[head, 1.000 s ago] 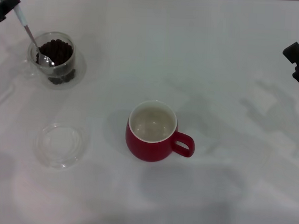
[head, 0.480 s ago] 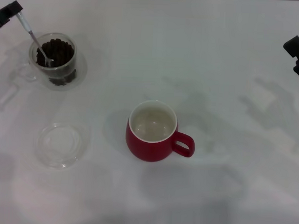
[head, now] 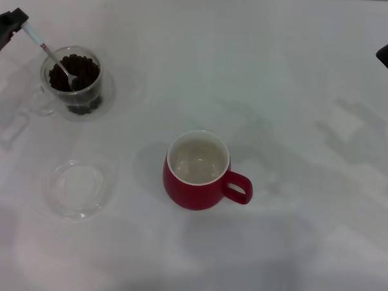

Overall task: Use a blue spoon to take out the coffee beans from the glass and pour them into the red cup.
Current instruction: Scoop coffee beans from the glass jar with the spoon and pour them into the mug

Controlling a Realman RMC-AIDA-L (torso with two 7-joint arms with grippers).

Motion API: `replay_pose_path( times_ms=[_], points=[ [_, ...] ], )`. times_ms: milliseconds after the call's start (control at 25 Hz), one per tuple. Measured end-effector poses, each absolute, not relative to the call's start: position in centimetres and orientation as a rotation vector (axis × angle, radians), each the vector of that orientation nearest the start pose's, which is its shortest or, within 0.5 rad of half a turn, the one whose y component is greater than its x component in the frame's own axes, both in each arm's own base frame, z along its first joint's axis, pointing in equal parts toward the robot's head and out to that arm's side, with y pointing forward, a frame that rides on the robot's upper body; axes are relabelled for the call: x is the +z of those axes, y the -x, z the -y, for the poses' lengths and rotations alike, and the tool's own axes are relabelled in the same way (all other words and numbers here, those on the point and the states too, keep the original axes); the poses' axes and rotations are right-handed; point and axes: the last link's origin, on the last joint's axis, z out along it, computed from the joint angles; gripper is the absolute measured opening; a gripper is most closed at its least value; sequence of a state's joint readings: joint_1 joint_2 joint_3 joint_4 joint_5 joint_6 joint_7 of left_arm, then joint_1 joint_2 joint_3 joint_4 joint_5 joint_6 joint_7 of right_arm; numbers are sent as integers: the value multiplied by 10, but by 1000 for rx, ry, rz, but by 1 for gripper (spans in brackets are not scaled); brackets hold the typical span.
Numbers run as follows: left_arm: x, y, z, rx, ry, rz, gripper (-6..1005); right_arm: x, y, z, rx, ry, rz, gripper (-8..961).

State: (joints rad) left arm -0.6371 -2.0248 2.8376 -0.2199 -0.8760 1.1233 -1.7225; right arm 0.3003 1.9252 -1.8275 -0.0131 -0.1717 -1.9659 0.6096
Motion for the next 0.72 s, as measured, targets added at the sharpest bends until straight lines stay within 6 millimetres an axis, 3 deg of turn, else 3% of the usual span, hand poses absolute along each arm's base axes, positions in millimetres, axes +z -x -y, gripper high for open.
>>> replay_pose_path(
  times_ms=[720],
  points=[
    [15, 348, -349, -1320, 1419, 1685, 126, 52, -315, -226, 1335, 2019, -291, 695]
  ],
)
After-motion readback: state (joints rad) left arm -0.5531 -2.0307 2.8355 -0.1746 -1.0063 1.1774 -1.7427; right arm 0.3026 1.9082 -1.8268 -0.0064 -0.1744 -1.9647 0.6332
